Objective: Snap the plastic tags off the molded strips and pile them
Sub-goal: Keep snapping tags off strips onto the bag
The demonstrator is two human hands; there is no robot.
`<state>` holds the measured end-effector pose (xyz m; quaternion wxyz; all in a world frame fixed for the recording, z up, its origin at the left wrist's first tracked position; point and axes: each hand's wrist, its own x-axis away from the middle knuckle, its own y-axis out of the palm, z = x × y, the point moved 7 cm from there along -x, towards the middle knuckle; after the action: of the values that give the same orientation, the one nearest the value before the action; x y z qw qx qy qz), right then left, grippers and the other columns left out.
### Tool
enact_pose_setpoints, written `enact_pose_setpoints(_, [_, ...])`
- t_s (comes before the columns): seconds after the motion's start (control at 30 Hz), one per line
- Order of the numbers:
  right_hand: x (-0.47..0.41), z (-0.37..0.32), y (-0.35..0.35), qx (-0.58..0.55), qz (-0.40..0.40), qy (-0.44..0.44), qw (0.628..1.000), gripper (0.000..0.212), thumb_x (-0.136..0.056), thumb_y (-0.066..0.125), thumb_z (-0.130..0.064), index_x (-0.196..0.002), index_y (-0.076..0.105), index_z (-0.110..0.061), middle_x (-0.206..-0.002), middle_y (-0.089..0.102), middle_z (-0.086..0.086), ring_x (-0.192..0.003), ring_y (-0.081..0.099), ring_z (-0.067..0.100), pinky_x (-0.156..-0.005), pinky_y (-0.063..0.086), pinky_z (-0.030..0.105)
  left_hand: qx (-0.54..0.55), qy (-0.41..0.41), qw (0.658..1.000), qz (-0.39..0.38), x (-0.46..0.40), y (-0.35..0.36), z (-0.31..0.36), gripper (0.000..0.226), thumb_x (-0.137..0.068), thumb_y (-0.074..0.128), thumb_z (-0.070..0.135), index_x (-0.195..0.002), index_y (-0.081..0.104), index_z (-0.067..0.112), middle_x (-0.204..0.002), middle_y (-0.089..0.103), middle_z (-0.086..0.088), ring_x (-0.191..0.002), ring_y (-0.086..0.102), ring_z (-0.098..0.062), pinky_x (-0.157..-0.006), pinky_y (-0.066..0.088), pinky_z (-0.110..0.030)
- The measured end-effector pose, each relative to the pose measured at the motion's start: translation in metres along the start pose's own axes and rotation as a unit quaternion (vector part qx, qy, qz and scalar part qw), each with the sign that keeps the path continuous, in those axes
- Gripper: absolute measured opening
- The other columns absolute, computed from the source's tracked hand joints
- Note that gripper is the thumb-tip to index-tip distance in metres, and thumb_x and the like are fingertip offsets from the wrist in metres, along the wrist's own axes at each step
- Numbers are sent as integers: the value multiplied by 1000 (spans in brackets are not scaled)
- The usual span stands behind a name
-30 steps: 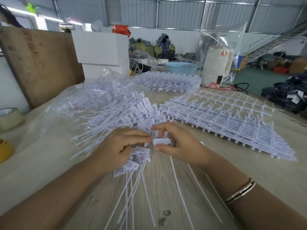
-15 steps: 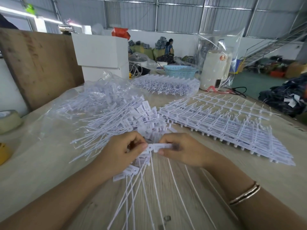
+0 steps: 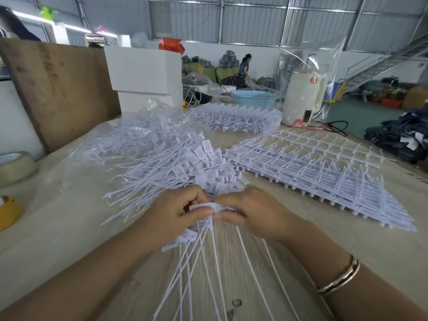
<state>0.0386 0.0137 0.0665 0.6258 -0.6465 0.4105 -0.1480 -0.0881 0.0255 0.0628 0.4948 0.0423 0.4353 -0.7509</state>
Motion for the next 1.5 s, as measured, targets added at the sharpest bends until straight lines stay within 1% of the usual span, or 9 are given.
enact_pose_setpoints(0.37, [3,14,-1,-116,-11,27,993,30,-89,53,-47,-98,68,-22,-72,63,-3,-58,50,5,-59,41,30,9,-3,1000,-17,-1,4,-4,12,-81,62,40,-77,60,29,-62,59,5,-50,49,-7,-49,39,-20])
enact_pose_setpoints(0.5, [5,8,5,-254,-28,32,966,20,-94,52,-32,-93,69,-23,-61,55,-15,-56,48,-1,-60,36,15,47,-7,999,-23,-1,3,-4,9,-82,62,33,-78,59,26,-64,57,11,-54,48,0,-53,35,-12])
enact_pose_setpoints(0.63, [15,30,-22,-344,64,95,932,31,-91,42,-44,-90,68,-28,-54,49,-12,-51,43,0,-59,37,14,57,-14,998,-28,2,-1,-7,10,-81,63,37,-76,60,29,-64,57,4,-52,45,-2,-53,34,-13])
enact_pose_setpoints(0.73, [23,45,-36,-286,100,113,946,35,-85,54,-41,-93,69,-10,-70,59,-2,-61,51,8,-62,43,24,37,-20,999,-20,1,-4,-11,9,-82,61,41,-80,64,33,-68,63,7,-52,50,-11,-50,35,-19])
enact_pose_setpoints(0.93, [4,9,-7,-62,26,66,996,36,-78,69,-47,-106,56,-27,-73,54,-17,-62,47,1,-58,35,23,-99,40,994,-21,0,5,-2,40,-87,45,47,-102,70,18,-94,54,11,-88,53,-3,-77,42,-20])
enact_pose_setpoints(1.07, [1,-8,4,-12,40,48,998,45,-78,64,-53,-108,43,-27,-72,52,-16,-60,43,6,-58,32,26,-57,23,998,9,-1,4,3,34,-82,48,52,-73,62,22,-78,57,11,-78,53,-5,-69,39,-16])
enact_pose_setpoints(1.2, [3,-2,3,-143,-5,69,987,35,-80,64,-50,-103,46,-32,-78,56,-21,-72,54,-5,-63,39,15,-73,37,997,3,-3,9,5,37,-79,57,45,-61,55,12,-62,55,-5,-63,50,-13,-63,36,-18])
enact_pose_setpoints(1.3, [8,15,-7,-213,-8,86,973,16,-89,62,-30,-98,63,-16,-91,62,0,-83,57,13,-75,46,33,-75,38,996,-1,-3,5,5,42,-84,52,42,-66,59,5,-63,54,-6,-64,48,-17,-64,36,-27])
enact_pose_setpoints(1.5, [11,21,5,-293,-42,124,947,18,-90,62,-24,-77,62,-11,-51,43,-15,-50,37,0,-52,30,13,-92,24,995,-6,-2,6,7,23,-87,51,32,-67,53,21,-60,47,10,-62,42,-3,-59,30,-20])
